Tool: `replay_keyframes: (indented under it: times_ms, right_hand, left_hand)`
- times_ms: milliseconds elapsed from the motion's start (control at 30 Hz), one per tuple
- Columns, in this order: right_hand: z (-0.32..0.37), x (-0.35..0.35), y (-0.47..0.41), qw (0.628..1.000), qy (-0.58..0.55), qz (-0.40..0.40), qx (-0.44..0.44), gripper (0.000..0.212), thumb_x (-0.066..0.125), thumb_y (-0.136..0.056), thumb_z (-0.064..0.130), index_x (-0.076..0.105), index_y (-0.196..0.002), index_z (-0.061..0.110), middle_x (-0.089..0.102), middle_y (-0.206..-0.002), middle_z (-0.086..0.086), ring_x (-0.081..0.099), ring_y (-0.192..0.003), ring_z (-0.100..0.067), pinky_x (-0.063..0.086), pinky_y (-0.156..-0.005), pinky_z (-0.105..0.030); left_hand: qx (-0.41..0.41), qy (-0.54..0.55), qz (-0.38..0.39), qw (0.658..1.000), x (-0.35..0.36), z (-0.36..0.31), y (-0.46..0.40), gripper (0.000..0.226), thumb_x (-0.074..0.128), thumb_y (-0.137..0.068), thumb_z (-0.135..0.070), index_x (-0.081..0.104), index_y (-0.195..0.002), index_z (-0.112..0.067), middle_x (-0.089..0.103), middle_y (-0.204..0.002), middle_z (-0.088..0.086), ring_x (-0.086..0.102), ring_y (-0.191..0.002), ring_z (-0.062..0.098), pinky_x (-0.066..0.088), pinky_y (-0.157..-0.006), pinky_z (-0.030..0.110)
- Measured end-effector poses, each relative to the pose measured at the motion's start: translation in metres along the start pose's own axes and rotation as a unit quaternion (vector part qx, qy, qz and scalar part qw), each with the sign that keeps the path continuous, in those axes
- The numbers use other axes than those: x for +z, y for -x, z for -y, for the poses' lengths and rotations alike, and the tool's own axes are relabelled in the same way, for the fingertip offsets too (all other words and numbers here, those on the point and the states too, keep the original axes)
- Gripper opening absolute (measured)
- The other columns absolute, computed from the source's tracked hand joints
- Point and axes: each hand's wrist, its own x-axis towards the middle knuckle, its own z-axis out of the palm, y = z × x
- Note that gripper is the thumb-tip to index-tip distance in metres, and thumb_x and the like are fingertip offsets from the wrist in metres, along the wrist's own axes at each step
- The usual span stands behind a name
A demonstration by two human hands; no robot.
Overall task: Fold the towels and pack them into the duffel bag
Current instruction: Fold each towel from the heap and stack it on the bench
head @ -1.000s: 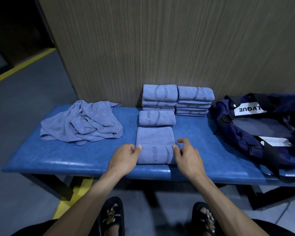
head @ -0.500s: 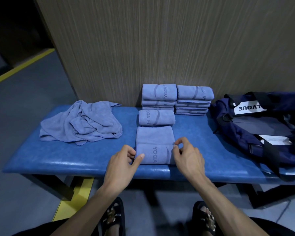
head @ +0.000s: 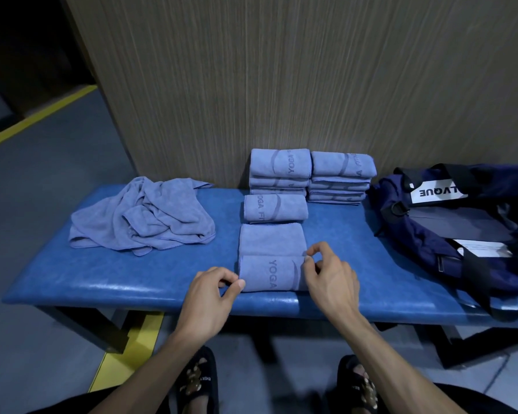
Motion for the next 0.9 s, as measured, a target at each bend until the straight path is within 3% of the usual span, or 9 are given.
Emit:
replay_keyframes:
  times_ms: [100, 233, 333, 467, 567, 667, 767, 833, 900]
  right_hand:
    - [-0.001, 0.000, -0.001, 1.000, 0.001, 0.005, 0.004, 0.004, 0.048, -0.093, 0.036, 0.046, -0.093, 0.033, 0.056, -0.057, 0.002, 0.057, -0.064, -0.031, 0.048, -0.068, -0.040]
    - [0.002, -0.002, -0.002, 1.000, -0.004, 0.013, 0.013, 0.004, 0.051, -0.092, 0.033, 0.050, -0.092, 0.030, 0.054, -0.054, 0.004, 0.056, -0.066, -0.031, 0.041, -0.066, -0.037]
    - [0.004, -0.005, -0.004, 0.999, -0.008, 0.028, 0.027, 0.004, 0.053, -0.091, 0.032, 0.052, -0.090, 0.029, 0.052, -0.051, 0.005, 0.054, -0.066, -0.029, 0.035, -0.065, -0.035]
    - [0.003, -0.009, -0.004, 0.998, 0.023, 0.055, 0.005, 0.007, 0.049, -0.093, 0.035, 0.054, -0.092, 0.030, 0.053, -0.054, 0.005, 0.053, -0.068, -0.027, 0.040, -0.072, -0.038]
    - [-0.002, -0.011, -0.002, 0.994, 0.089, 0.004, -0.061, 0.011, 0.053, -0.094, 0.038, 0.062, -0.097, 0.032, 0.057, -0.078, 0.007, 0.056, -0.080, -0.027, 0.042, -0.077, -0.041]
    - [-0.009, -0.015, 0.000, 0.966, 0.120, -0.063, -0.221, 0.022, 0.051, -0.095, 0.036, 0.067, -0.108, 0.029, 0.056, -0.104, 0.002, 0.054, -0.089, -0.026, 0.042, -0.077, -0.041]
    - [-0.016, -0.015, 0.006, 0.929, 0.125, 0.000, -0.348, 0.033, 0.055, -0.094, 0.044, 0.065, -0.119, 0.025, 0.058, -0.122, 0.002, 0.056, -0.110, -0.023, 0.043, -0.089, -0.039]
    - [-0.022, -0.013, 0.010, 0.928, 0.135, 0.055, -0.344, 0.049, 0.061, -0.089, 0.047, 0.059, -0.132, 0.023, 0.055, -0.133, 0.003, 0.052, -0.122, -0.020, 0.042, -0.097, -0.037]
    - [-0.023, -0.013, 0.010, 0.935, 0.126, 0.063, -0.325, 0.053, 0.061, -0.084, 0.036, 0.056, -0.135, 0.023, 0.053, -0.135, 0.005, 0.051, -0.123, -0.019, 0.039, -0.099, -0.033]
  left_hand:
    - [0.104, -0.085, -0.021, 0.991, -0.010, -0.010, -0.003, 0.029, 0.075, -0.086, -0.038, 0.060, -0.109, -0.030, 0.058, -0.113, -0.018, 0.051, -0.106, 0.007, 0.042, -0.089, 0.026]
    - [0.314, -0.229, 0.059, 0.919, -0.001, -0.008, -0.011, 0.055, 0.070, -0.085, -0.044, 0.055, -0.136, -0.028, 0.047, -0.146, -0.004, 0.043, -0.134, 0.019, 0.041, -0.108, 0.036]
    - [0.320, -0.256, 0.082, 0.909, 0.010, 0.006, -0.014, 0.052, 0.066, -0.091, -0.039, 0.053, -0.140, -0.027, 0.049, -0.146, -0.002, 0.047, -0.132, 0.022, 0.047, -0.104, 0.040]
    - [0.352, -0.241, 0.036, 0.904, 0.013, 0.007, -0.019, 0.038, 0.061, -0.097, -0.030, 0.056, -0.134, -0.025, 0.057, -0.135, -0.003, 0.055, -0.118, 0.022, 0.052, -0.092, 0.037]
    - [0.349, -0.218, 0.048, 0.910, 0.013, 0.007, -0.024, 0.039, 0.063, -0.096, -0.027, 0.056, -0.134, -0.021, 0.055, -0.134, -0.004, 0.054, -0.117, 0.021, 0.051, -0.093, 0.037]
    - [0.346, -0.220, 0.095, 0.907, 0.007, 0.008, -0.026, 0.051, 0.064, -0.093, -0.022, 0.048, -0.141, -0.020, 0.048, -0.141, -0.004, 0.049, -0.124, 0.020, 0.049, -0.101, 0.035]
    - [0.344, -0.221, 0.120, 0.905, 0.003, 0.006, -0.026, 0.066, 0.056, -0.083, -0.004, 0.044, -0.146, -0.019, 0.044, -0.145, -0.004, 0.046, -0.128, 0.020, 0.043, -0.107, 0.032]
    - [0.328, -0.207, 0.123, 0.913, 0.003, 0.005, -0.028, 0.070, 0.052, -0.080, 0.000, 0.044, -0.146, -0.021, 0.044, -0.145, -0.007, 0.045, -0.128, 0.018, 0.042, -0.108, 0.033]
    - [0.298, -0.145, 0.130, 0.935, 0.001, 0.003, -0.030, 0.062, 0.053, -0.085, -0.002, 0.047, -0.143, -0.024, 0.047, -0.141, -0.015, 0.046, -0.125, 0.014, 0.040, -0.108, 0.033]
